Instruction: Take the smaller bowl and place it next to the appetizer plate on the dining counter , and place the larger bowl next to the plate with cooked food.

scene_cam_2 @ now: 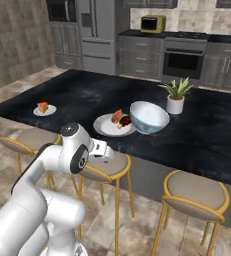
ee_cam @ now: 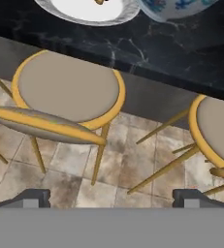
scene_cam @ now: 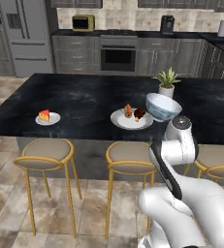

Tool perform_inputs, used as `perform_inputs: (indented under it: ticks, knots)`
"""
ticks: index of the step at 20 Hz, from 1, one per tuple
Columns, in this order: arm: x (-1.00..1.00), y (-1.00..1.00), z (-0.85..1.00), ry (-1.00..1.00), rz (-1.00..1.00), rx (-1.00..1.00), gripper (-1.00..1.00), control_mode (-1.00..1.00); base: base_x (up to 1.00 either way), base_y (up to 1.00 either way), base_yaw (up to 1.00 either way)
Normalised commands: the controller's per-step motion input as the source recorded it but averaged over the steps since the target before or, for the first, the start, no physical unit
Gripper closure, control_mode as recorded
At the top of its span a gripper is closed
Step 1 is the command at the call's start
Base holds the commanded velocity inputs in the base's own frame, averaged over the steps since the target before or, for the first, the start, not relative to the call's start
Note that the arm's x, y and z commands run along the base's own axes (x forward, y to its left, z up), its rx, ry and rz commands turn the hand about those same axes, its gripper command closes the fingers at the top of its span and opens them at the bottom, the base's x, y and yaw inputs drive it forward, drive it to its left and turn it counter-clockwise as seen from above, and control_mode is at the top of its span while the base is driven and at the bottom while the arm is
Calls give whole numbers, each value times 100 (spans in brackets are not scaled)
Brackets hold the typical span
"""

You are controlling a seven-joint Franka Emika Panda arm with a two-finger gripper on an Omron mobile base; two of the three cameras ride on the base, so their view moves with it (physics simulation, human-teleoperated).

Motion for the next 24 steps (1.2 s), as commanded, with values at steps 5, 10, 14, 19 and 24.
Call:
perform_inputs:
  ticks: [5, 10, 14, 19, 24]
  knots:
    - [0, 0, 0, 0, 0, 0, -100, 100, 6, 94, 0]
    - [0, 0, 0, 0, 0, 0, -100, 100, 36, 100, -7]
    - [0, 0, 0, 0, 0, 0, -100, 100, 20, 100, -21]
    - [0, 0, 0, 0, 0, 0, -100, 100, 1, 100, -38]
    - [0, 0, 0, 0, 0, 0, -100, 100, 1, 100, -34]
